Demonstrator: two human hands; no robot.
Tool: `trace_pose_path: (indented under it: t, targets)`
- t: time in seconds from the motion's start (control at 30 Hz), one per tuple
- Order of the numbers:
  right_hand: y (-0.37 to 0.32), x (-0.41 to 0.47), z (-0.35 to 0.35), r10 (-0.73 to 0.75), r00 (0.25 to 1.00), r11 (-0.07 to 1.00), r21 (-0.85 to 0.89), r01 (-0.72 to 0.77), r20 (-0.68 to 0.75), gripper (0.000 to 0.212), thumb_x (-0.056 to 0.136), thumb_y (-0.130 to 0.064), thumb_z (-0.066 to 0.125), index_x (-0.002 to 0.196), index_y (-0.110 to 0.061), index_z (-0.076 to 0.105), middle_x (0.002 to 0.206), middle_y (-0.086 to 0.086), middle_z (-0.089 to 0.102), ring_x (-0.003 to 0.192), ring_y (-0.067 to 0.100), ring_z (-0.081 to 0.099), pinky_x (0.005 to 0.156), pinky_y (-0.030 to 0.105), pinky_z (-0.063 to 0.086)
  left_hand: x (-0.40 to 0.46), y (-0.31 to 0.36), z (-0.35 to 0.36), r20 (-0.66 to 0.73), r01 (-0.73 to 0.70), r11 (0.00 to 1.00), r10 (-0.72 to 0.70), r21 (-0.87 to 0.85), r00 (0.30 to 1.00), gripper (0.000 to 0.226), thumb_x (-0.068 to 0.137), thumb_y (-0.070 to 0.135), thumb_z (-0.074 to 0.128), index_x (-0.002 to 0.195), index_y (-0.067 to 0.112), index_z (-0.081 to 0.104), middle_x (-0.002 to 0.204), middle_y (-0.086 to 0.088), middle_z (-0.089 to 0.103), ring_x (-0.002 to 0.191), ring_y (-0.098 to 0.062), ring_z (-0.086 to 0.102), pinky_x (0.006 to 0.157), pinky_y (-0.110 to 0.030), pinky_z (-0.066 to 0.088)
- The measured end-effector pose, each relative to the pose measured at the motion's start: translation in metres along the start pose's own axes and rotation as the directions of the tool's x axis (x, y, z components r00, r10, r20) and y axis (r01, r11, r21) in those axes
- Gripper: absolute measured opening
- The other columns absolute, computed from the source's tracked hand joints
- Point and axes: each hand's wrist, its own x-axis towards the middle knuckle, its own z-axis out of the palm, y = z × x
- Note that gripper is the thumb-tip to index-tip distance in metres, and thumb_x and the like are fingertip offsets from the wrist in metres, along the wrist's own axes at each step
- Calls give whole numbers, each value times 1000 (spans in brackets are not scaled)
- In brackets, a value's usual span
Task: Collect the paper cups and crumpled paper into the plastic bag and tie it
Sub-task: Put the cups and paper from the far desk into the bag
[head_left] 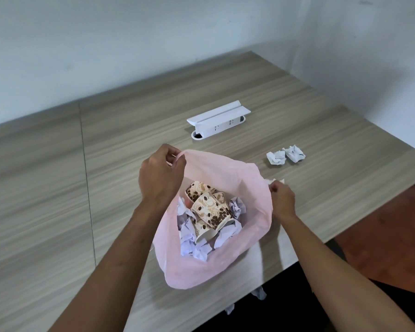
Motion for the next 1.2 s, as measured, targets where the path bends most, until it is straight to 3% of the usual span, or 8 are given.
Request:
trace_pose_path:
  t: [0.17,0.27,0.4,0.53,0.63,0.8,1.03,1.2]
  targets:
    - [-72,-10,-65,85,996,866,494,-80,12,22,75,-12,72,69,-23,55,78,-7,66,69,18,62,69,36,57,-2,2,-9,-11,34,999,-34,-9,999,3,86,29,63,84,27,65,79,10,64,81,-22,63,72,-33,49]
    - [-120,-36,-101,-169,968,810,586,29,186,28,80,-4,73,71,-22,55,78,-12,64,70,8,60,60,32,55,-2,4,-16,-29,36,999,-36,-19,999,3,87,27,64,87,25,66,78,10,62,82,-20,61,70,-28,42]
    - [-161,-88,-103,-419,688,892,412,189,592,22,79,-3,76,75,-18,60,77,-7,64,69,9,62,61,26,53,-6,9,-21,-30,31,999,-32,-34,999,2,88,26,64,87,25,65,79,10,60,80,-16,57,69,-25,36]
    - [-173,-120,-50,-450,682,891,239,386,577,9,81,-20,73,89,-21,71,107,-6,71,100,7,65,92,30,50,-13,13,-22,-17,17,998,-18,-59,1000,1,87,25,65,86,25,65,78,10,61,81,-17,57,71,-25,37]
    - [-179,-131,-32,-386,632,891,94,445,672,30,94,-35,59,123,-32,65,152,-2,41,140,8,35,108,21,26,-19,18,-21,-14,27,997,-28,-73,1000,2,87,25,65,87,26,65,79,10,61,82,-17,58,71,-26,39]
    - [-169,-125,-58,-451,719,892,256,372,528,19,93,-25,60,102,-23,76,94,-13,73,70,-17,58,67,4,42,-17,26,-18,-39,44,995,-48,-86,998,3,87,23,65,89,24,66,80,9,61,81,-15,56,72,-24,36]
    - [-138,-56,-92,-257,966,899,370,232,18,24,93,-36,59,90,-14,67,73,-7,66,70,13,64,66,29,49,-13,47,9,-49,47,992,-53,-118,997,5,88,24,64,91,23,68,81,9,62,80,-14,57,72,-24,38]
    - [-91,-1,-85,-40,999,951,306,49,-35,23,95,-32,53,85,-12,58,78,-9,59,81,19,57,72,27,38,5,58,29,-55,44,985,-54,-164,997,6,87,24,63,90,21,68,75,14,60,79,-15,59,73,-25,41]
